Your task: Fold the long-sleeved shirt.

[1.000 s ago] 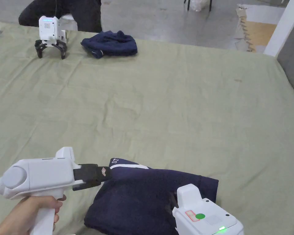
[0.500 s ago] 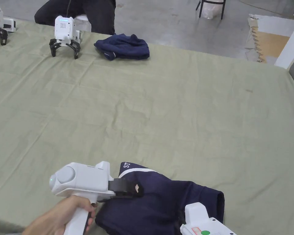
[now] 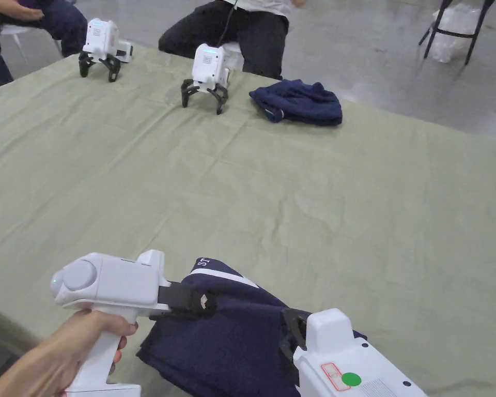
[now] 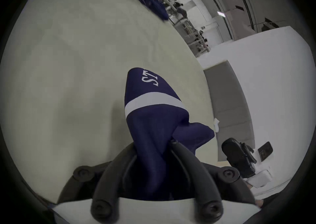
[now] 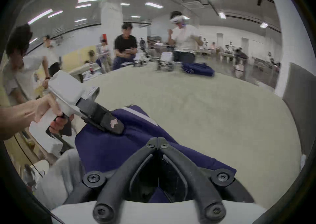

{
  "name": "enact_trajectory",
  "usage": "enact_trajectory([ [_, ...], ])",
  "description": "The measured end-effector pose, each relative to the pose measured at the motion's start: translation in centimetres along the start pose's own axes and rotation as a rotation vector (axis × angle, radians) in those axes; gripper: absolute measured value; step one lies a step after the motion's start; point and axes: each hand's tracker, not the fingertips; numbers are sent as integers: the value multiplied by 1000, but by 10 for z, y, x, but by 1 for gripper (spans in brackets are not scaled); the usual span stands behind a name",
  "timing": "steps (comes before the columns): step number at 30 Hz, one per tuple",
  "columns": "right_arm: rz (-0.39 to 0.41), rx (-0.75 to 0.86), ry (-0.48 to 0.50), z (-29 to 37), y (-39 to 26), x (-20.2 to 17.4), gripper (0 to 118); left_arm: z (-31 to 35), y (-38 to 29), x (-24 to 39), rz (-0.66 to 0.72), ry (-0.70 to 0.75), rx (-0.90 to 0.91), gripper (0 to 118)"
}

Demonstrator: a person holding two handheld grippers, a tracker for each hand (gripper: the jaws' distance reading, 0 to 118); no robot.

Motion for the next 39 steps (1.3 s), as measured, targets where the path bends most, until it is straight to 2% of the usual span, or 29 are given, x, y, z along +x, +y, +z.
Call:
enact_trajectory([
  [4, 39, -23, 122, -63, 26, -48, 0, 64, 38, -38, 6, 133, 68, 23],
  [6, 69, -42, 143, -95, 36, -72, 0, 88, 59, -61, 10, 193, 82, 23],
  [9, 69, -70, 180, -137, 46, -98, 0, 109, 80, -86, 9, 284, 77, 23],
  [14, 88, -117, 223, -182, 49, -123, 0, 109, 88, -116, 89, 310, 77, 23],
  [15, 86, -132, 234, -185, 49, -124, 0, 106, 84, -114, 84, 298, 77, 26],
  [16, 84, -133, 237, -186, 47, -124, 0, 105, 81, -110, 85, 308, 88, 37],
  [17, 84, -127, 237, -183, 47, -122, 0, 104, 79, -107, 82, 320, 90, 59],
  [18, 86, -122, 240, -180, 47, -120, 0, 106, 76, -100, 56, 379, 108, 89],
  [19, 87, -115, 241, -176, 48, -118, 0, 110, 73, -94, 26, 406, 135, 106],
  [22, 58, -63, 244, -152, 54, -104, 0, 131, 57, -62, -102, 454, 288, 111],
  [26, 49, 31, 213, -105, 68, -90, 0, 148, 22, -1, -186, 643, 503, 109],
  [27, 44, 55, 209, -92, 71, -83, 0, 147, 9, 17, -201, 698, 552, 107],
  [28, 34, 87, 205, -80, 72, -78, 0, 144, -2, 32, -221, 728, 584, 101],
  [29, 22, 112, 179, -66, 74, -71, 0, 140, -17, 48, -255, 755, 685, 82],
  [30, 18, 150, 151, -52, 75, -62, 0, 132, -31, 66, -305, 789, 768, 39],
  [31, 16, 178, 129, -39, 75, -53, 0, 121, -38, 80, -336, 839, 791, 6],
  [32, 11, 211, 92, -23, 75, -43, 0, 108, -47, 99, -368, 923, 794, 7],
  [33, 14, 239, 47, -7, 75, -30, 0, 98, -55, 110, -417, 897, 845, 5],
  [35, 7, 279, -34, 23, 74, -2, 0, 79, -62, 142, -453, 746, 862, 5],
  [37, -20, 306, -109, 53, 74, 30, 0, 59, -66, 178, -529, 707, 873, 5],
  [39, -31, 338, -236, 88, 74, 66, 0, 37, -63, 215, -588, 603, 868, 5],
])
